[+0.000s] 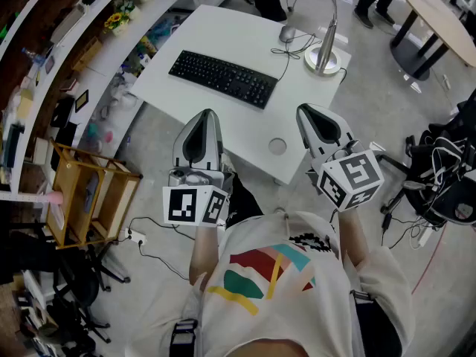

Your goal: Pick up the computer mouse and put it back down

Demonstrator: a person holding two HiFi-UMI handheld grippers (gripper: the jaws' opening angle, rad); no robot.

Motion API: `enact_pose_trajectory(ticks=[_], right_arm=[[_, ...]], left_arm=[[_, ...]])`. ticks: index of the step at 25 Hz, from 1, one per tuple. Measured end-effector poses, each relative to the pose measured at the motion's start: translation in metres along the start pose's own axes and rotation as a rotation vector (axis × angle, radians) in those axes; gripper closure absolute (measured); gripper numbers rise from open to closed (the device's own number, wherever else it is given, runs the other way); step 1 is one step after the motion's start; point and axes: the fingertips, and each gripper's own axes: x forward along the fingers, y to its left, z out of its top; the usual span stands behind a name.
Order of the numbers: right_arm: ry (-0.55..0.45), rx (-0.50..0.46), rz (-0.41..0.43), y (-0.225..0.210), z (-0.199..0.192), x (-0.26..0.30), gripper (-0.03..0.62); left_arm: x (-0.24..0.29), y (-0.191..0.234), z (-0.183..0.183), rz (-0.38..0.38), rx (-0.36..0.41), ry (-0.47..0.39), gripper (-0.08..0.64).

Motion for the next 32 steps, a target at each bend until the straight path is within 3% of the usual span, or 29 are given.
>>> enact_pose_trajectory(ticks=[5,11,20,25,28,32], right_arm=[[0.060,0.033,-0.058,-0.022,-0.016,0.096,0.578],[0.129,0.046,-0.121,-0.027,-0.014,0.229,0.578],[0.233,0.072,-0.243,-0.054,-0.015,0.356,0.577],[0.234,0.076,-0.313,-0.064,-0.011,0.433,0.577],[0.247,0.066,-0.362,-0.080,-0.012,0.454,0.577],[0.310,0.088,-0.396,-0.110,-0.034,0.437,0.577]], left_arm=[[0.067,0.083,-0.021,-0.038,-0.026,0.029,0.514],[0.167,0.180,-0.039,-0.136,-0.076,0.074,0.514],[0.260,0.264,-0.062,-0.275,-0.136,0.137,0.514],[0.306,0.319,-0.092,-0.318,-0.168,0.196,0.514],[0.334,0.328,-0.117,-0.349,-0.184,0.236,0.514],[0.354,0.289,-0.143,-0.417,-0.198,0.274,0.514]])
